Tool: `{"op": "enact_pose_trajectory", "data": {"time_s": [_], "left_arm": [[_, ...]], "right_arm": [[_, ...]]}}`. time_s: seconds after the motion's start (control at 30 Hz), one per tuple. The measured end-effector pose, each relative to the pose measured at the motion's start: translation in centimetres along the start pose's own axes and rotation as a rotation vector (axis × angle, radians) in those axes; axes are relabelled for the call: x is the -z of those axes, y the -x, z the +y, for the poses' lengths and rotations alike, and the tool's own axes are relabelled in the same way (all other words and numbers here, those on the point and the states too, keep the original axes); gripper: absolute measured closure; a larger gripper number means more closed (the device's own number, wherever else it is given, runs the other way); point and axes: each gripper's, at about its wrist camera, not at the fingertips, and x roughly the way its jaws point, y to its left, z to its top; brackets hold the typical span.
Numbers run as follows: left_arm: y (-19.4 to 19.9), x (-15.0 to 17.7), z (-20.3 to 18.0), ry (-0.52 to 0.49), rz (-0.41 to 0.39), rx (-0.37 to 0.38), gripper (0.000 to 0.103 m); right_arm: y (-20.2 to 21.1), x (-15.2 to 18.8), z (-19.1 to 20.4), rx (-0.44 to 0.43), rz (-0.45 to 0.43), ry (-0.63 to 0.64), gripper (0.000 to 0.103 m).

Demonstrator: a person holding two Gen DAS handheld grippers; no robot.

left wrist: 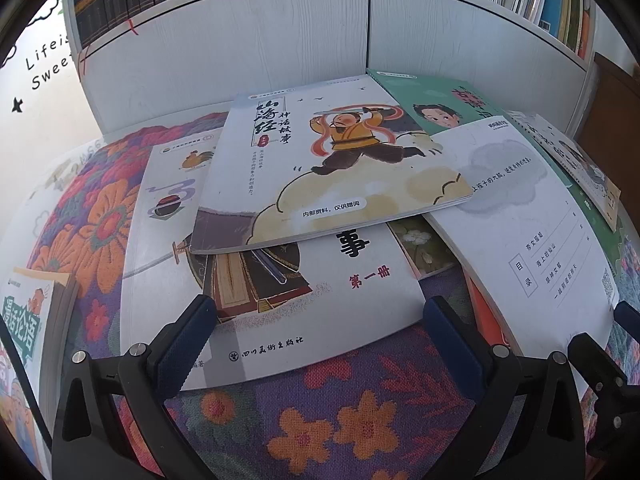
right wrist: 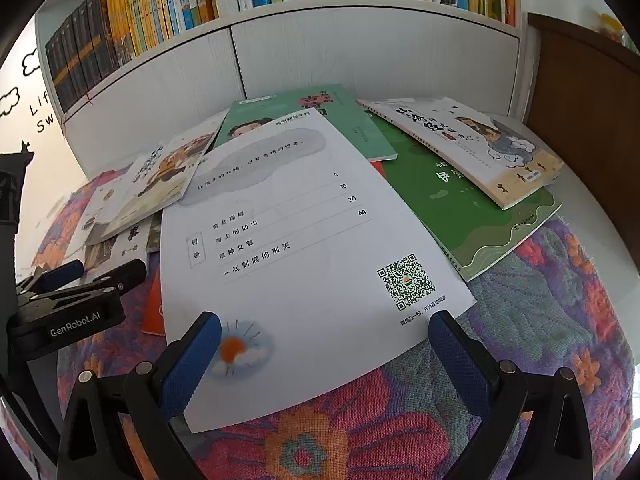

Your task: Organize books

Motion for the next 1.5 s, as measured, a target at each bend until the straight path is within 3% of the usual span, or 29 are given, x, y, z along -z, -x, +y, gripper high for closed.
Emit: {"op": "enact_pose_trajectory", "data": {"time_s": [1.5], "left_arm": [[-0.12, 0.04, 0.01, -0.001, 0.001, 0.001, 0.000]], "right_arm": [[-0.13, 0.01, 0.25, 0.020, 0.007, 0.014, 0.000]]}}
